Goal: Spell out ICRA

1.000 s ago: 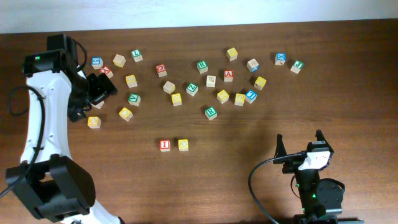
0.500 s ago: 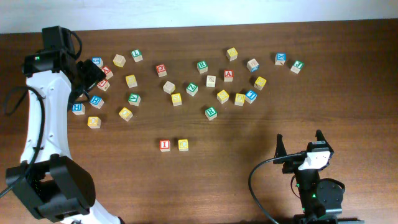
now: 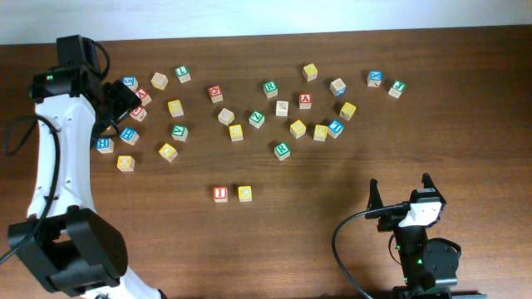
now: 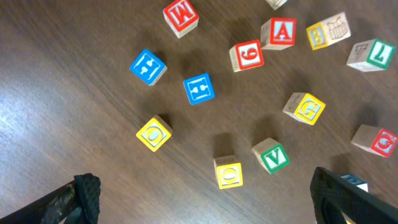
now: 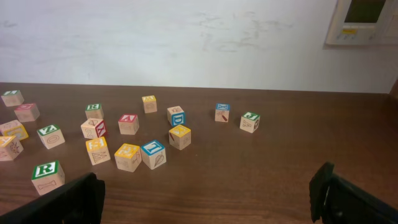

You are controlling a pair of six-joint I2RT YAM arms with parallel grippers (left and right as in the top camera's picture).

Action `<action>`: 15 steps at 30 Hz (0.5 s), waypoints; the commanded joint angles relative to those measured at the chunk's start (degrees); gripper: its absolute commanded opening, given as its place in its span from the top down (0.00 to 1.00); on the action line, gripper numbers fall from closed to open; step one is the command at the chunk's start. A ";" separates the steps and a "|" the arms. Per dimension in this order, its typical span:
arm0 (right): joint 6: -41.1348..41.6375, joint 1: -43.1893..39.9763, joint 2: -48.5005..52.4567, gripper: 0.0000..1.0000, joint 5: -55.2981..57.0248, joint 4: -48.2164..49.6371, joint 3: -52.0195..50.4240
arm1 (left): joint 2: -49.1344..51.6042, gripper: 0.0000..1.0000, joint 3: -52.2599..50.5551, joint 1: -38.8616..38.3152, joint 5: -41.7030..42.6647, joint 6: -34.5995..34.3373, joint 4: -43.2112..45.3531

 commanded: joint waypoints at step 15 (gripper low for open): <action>-0.13 -0.39 -0.37 0.02 0.44 -0.28 -0.31 | 2.25 0.01 -0.24 -16.15 19.80 14.86 1.36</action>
